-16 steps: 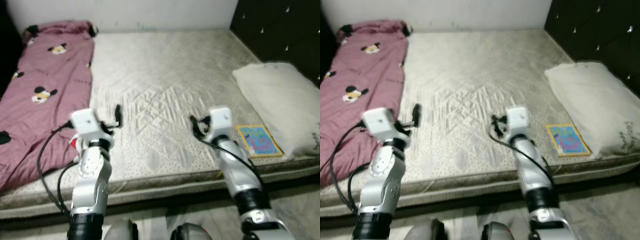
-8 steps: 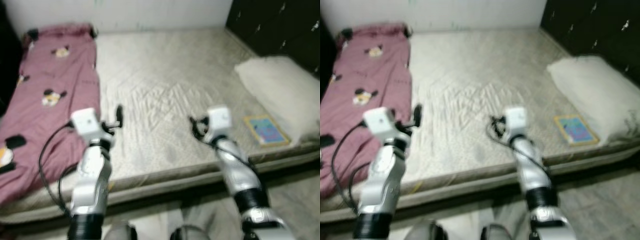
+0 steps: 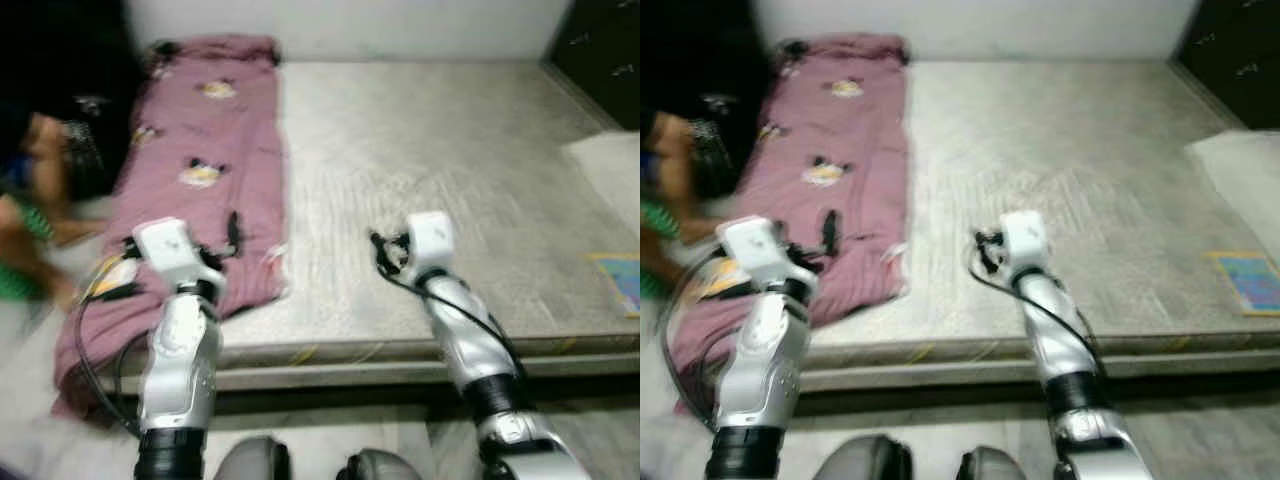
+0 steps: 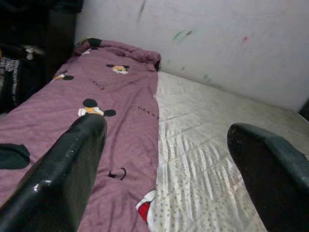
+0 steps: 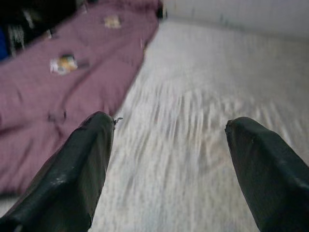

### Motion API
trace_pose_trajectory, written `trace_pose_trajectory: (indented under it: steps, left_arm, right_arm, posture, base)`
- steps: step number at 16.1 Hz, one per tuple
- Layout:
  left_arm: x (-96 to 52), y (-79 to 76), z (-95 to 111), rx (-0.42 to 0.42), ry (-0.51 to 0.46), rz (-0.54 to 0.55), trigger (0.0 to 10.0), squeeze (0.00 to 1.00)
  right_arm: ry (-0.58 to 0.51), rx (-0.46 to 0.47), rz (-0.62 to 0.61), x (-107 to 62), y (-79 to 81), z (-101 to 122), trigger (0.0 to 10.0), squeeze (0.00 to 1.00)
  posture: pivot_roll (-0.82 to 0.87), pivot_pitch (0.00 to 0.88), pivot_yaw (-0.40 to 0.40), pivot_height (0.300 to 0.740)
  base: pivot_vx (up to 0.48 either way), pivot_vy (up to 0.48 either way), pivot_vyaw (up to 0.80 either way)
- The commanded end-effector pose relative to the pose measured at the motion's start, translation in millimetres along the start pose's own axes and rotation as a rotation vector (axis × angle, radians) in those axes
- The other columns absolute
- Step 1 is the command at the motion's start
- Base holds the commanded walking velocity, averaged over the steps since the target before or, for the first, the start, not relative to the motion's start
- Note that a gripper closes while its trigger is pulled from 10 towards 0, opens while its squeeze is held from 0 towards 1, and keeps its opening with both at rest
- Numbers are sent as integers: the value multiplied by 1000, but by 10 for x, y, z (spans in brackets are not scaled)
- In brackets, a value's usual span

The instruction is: Clean up the room

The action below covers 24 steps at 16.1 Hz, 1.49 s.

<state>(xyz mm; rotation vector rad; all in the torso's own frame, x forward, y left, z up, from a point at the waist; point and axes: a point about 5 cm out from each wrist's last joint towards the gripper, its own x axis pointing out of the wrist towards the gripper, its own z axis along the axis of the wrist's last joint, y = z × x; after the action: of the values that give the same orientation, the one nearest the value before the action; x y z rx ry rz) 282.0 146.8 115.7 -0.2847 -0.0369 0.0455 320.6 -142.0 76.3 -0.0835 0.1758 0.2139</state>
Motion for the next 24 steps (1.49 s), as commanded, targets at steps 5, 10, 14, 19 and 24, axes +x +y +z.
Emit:
trace_pose_trajectory:
  steps: [5,10,14,19,24]
  left_arm:
    - [29,-59,15,-16,-1,-6,10000,0]
    - [9,-29,5,76,-22,36,10000,0]
    - [-120,116,-136,17,68,37,10000,0]
    - [-168,143,-167,74,32,73,10000,0]
    - [-160,131,-126,76,13,66,10000,0]
  right_arm:
    - [-22,5,-9,14,-8,64,10000,0]
    - [-13,4,-2,3,-4,41,10000,0]
    - [-8,7,-3,-1,-5,21,10000,0]
    - [-11,7,-1,4,7,38,10000,0]
    - [-36,24,-11,9,1,84,10000,0]
  posture:
    - [-30,29,-34,740]
    - [-30,29,-34,740]
    - [-17,33,-35,740]
    - [-25,34,-38,740]
    - [-23,39,-38,740]
  base:
    - [0,480,0]
    - [0,287,0]
    - [0,0,0]
    - [0,0,0]
    - [0,0,0]
